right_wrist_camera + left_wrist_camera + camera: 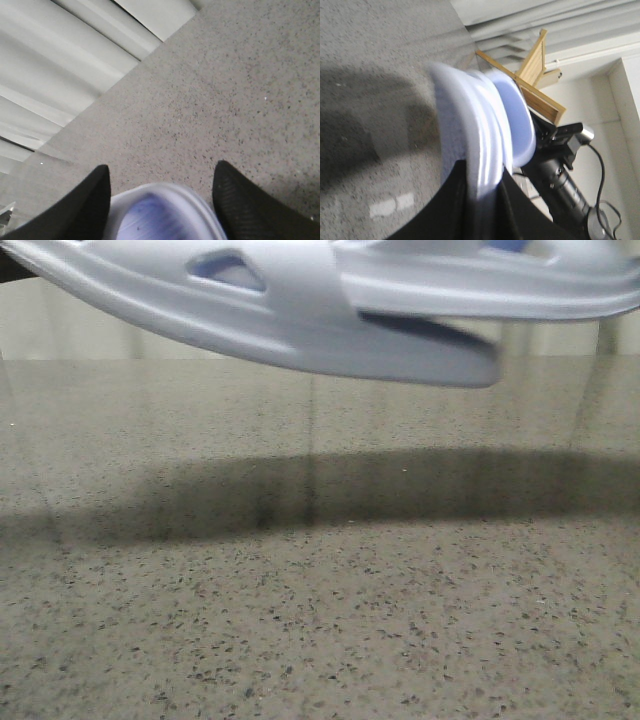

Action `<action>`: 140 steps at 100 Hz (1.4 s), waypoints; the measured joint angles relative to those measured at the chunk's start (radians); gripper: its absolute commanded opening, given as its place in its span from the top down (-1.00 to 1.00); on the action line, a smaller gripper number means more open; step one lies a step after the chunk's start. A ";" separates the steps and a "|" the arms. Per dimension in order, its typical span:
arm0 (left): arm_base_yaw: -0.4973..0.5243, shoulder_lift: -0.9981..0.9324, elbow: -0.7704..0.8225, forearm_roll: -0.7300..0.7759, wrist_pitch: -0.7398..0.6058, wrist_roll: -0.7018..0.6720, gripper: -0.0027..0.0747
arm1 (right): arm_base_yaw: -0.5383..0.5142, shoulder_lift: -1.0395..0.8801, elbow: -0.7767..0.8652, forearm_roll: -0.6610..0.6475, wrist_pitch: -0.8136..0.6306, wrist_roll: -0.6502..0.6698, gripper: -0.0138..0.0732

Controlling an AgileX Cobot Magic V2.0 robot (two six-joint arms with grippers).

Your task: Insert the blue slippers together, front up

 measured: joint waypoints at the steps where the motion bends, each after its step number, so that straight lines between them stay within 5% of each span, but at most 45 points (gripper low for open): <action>1: 0.000 0.000 0.000 0.000 0.003 0.000 0.89 | -0.004 -0.003 0.000 -0.002 0.000 0.000 -0.21; 60: -0.006 0.000 0.000 0.023 0.052 0.000 0.89 | -0.151 -0.259 -0.004 -0.027 -0.025 -0.090 -0.21; 140: -0.006 0.065 0.000 0.023 0.016 0.098 0.89 | -0.153 -0.292 -0.004 -0.027 0.004 -0.097 -0.21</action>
